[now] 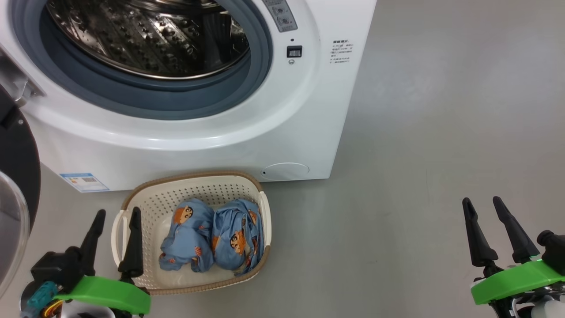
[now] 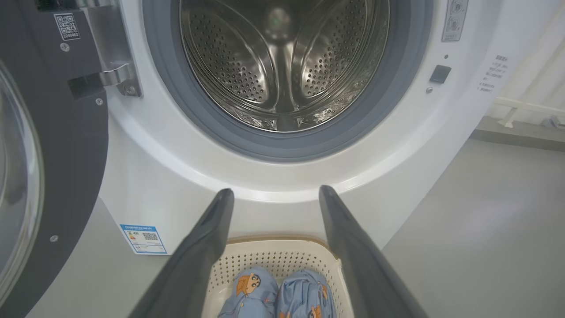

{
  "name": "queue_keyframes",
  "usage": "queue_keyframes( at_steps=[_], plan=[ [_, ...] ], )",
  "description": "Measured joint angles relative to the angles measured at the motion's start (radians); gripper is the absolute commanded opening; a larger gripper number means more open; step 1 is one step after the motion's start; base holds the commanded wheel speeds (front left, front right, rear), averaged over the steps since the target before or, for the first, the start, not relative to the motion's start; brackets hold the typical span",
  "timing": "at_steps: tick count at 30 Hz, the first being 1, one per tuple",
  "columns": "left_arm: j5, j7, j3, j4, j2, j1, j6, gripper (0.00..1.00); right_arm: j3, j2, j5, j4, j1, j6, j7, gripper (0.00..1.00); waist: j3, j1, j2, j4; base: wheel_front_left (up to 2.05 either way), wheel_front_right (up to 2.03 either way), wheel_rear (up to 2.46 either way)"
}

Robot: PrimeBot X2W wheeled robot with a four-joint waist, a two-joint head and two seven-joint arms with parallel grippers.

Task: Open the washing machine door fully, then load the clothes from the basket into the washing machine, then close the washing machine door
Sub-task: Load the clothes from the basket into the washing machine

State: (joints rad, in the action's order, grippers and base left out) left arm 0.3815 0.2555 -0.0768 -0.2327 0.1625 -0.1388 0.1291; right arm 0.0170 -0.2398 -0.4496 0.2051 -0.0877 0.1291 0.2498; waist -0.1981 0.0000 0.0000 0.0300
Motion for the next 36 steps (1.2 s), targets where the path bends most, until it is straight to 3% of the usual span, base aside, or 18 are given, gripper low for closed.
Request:
queue_keyframes(
  at_steps=[13,36],
  plan=[
    [-0.016,0.000,0.003,-0.153,-0.039,-0.058,0.000,1.00,-0.010,0.028,0.007,-0.015,-0.062,0.000,0.000,1.00,-0.084,0.0000,0.0000,0.003,0.00,0.00,0.00],
    [0.070,0.000,-0.202,-0.572,0.011,-0.479,0.000,1.00,-0.026,0.044,0.019,-0.057,-0.244,0.000,0.000,1.00,-0.384,0.0000,0.0000,-0.002,0.00,0.00,0.00]
  ],
)
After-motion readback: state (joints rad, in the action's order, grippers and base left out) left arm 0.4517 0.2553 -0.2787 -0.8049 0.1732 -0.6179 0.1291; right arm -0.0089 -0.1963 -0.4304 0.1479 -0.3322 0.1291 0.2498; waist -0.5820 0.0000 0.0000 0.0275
